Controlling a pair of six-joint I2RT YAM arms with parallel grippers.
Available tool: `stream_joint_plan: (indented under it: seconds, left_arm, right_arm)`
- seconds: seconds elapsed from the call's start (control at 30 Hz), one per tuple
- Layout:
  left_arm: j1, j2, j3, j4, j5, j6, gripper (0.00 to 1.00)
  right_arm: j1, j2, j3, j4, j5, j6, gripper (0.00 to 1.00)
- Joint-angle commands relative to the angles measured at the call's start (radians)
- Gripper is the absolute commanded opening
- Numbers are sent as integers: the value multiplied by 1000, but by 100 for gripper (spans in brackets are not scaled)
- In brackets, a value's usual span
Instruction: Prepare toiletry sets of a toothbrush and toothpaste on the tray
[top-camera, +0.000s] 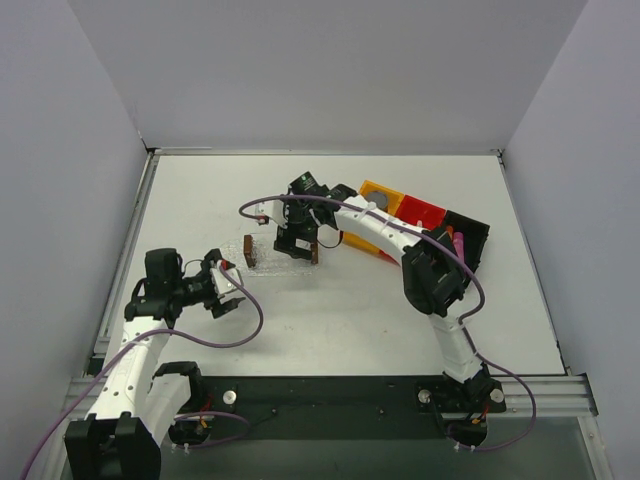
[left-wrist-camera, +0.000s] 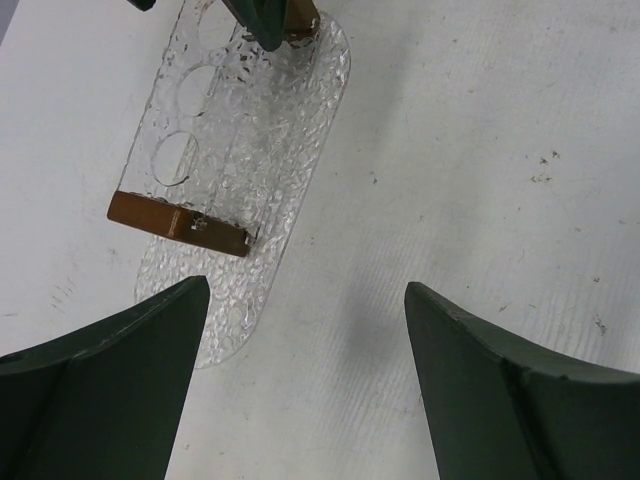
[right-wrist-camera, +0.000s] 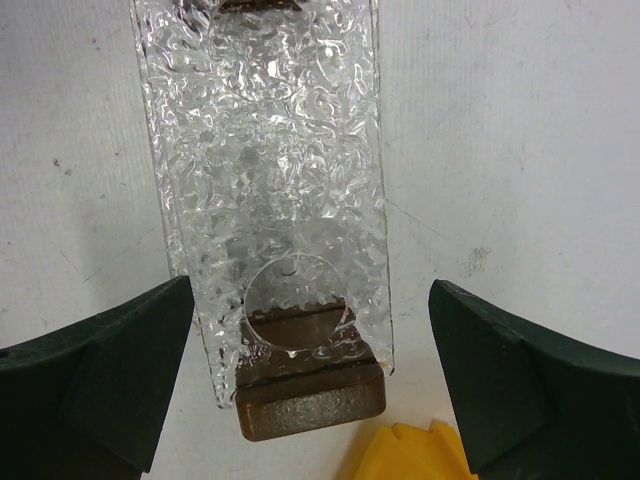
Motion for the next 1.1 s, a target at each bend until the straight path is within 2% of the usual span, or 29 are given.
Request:
stream_joint_plan:
  seconds: [0.0,0.17,0.3,0.53,0.63,0.83,0.93,1.07]
  left_arm:
    - [9,-10,-9,-2,36,18,90]
    - [9,-10,-13,41,39,-15,90]
    - [9,-9,-41,162,33,-141,90]
    - [9,28,-120,575,-92,-391,90]
    - [6,77,-125,679,-157,-462,90]
    - [3,206,-76,778,-188,-600,90]
    - [-6,252,-44,787,-179,-663,90]
    - [-21,290,-1,776,-249,-776,89]
  right_arm:
    - [6,-99,10,-13,-20,28,96]
    - [4,-137,-36,-13,-31,46,96]
    - [-8,-197,-69,-13,-52,89,96]
    - [-51,-291,-138,2,-54,210,93]
    - [-63,-343,-193,33,-38,262,92]
    - [-91,-398,-269,79,-20,350,90]
    - [-118,-392,-277,86,-61,437,88]
    - [-142,-384,-306,94,-94,526,86]
